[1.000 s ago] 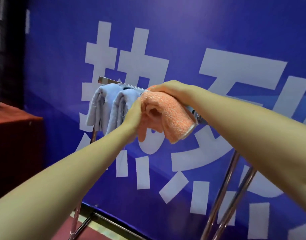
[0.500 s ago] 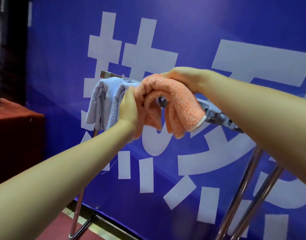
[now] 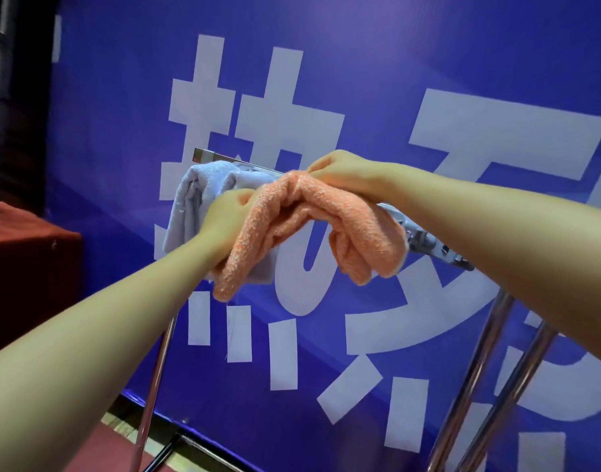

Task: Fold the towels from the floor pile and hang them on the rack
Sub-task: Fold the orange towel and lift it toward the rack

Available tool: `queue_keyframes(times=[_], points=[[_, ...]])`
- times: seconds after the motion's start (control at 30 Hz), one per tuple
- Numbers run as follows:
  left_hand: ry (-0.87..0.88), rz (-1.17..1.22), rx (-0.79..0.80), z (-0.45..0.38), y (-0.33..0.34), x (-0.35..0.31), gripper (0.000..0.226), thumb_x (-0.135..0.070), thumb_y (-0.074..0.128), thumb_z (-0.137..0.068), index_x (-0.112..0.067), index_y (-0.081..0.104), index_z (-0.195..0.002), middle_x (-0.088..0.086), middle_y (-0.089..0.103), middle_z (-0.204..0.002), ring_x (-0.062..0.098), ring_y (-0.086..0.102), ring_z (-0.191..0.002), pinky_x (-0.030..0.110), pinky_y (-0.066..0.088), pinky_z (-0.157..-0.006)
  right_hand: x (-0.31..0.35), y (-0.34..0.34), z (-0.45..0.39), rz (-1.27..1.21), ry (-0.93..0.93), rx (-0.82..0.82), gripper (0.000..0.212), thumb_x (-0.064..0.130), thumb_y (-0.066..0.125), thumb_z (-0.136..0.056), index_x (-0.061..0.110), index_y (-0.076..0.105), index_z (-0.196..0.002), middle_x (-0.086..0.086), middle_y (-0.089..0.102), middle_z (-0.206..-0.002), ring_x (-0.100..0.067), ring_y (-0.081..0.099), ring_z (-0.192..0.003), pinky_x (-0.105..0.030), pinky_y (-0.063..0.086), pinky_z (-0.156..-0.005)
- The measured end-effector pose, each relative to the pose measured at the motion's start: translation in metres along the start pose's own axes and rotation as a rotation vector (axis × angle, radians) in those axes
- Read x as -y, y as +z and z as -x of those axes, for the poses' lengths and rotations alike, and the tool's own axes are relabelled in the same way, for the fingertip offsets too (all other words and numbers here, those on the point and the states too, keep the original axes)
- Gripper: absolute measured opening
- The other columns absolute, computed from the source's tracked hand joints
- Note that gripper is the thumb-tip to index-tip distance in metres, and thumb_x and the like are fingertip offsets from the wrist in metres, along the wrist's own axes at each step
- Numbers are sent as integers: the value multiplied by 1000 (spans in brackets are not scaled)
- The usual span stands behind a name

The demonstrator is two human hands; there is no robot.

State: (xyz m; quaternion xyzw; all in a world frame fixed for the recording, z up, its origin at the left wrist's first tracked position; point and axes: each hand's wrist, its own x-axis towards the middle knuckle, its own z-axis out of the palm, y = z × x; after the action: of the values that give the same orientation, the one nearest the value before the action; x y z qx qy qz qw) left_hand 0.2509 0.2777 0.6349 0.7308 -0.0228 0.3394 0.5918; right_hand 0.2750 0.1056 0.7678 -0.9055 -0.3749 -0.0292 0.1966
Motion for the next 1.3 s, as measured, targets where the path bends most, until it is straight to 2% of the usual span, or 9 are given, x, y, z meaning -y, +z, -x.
queue_keyframes(times=[0.13,0.33,0.47,0.57,0.73,0.9,1.0,1.1,1.3], points=[[-99,258,-22,15,0,-16,35,-34,43,-101,-24,58,-71,-11,62,-53,7,58,-64,26,42,-73,0,3,-15,-43,74,-235,26,38,66,-85,12,65,-80,3,63,-81,-12,58,-71,-21,47,-53],[-172,384,17,36,31,-26,46,-45,30,-103,-23,67,-85,0,70,-79,12,65,-80,23,45,-63,-9,10,-28,179,250,-209,26,27,52,-95,4,63,-100,-4,58,-89,-19,55,-83,-24,43,-58],[-80,551,-40,42,42,-39,47,-41,39,-98,-5,69,-100,17,71,-97,25,68,-96,39,55,-90,-16,18,-24,72,174,-310,37,42,63,-87,6,71,-95,-4,66,-89,-19,61,-83,-30,49,-72],[-16,528,-57,43,45,-49,26,-28,41,-99,-10,60,-97,12,58,-85,18,57,-77,25,53,-65,-19,28,-23,46,112,-436,29,28,56,-91,2,69,-92,-8,65,-89,-23,58,-85,-32,47,-72],[-138,515,-46,40,47,-44,38,-39,42,-98,-13,68,-89,10,70,-88,19,67,-83,32,53,-76,-12,49,-17,399,-31,-601,23,10,41,-93,14,60,-105,-10,53,-110,-30,48,-105,-36,38,-77],[-142,574,40,42,47,-46,29,-31,36,-104,-24,58,-86,-6,61,-86,-5,62,-64,12,50,-56,-15,73,9,114,-86,-566,32,25,33,-98,8,58,-87,-17,56,-98,-34,51,-95,-41,40,-80],[-179,546,93,40,44,-46,26,-42,37,-102,-29,57,-91,-14,67,-77,-3,63,-64,15,50,-54,-19,90,21,-76,-86,-526,38,35,29,-98,10,56,-107,-15,55,-114,-30,50,-107,-44,41,-94],[-214,567,35,44,49,-46,34,-38,39,-102,-24,63,-83,-12,71,-64,3,67,-71,19,53,-64,-25,101,22,-158,-90,-501,39,33,31,-100,14,42,-133,-13,46,-131,-28,45,-120,-42,38,-102],[-217,481,-7,52,55,-41,28,-38,41,-102,-28,65,-93,-11,67,-96,6,59,-104,28,43,-90,-29,108,26,-223,-35,-474,50,30,30,-102,22,20,-150,-6,28,-150,-25,34,-135,-39,29,-107]])
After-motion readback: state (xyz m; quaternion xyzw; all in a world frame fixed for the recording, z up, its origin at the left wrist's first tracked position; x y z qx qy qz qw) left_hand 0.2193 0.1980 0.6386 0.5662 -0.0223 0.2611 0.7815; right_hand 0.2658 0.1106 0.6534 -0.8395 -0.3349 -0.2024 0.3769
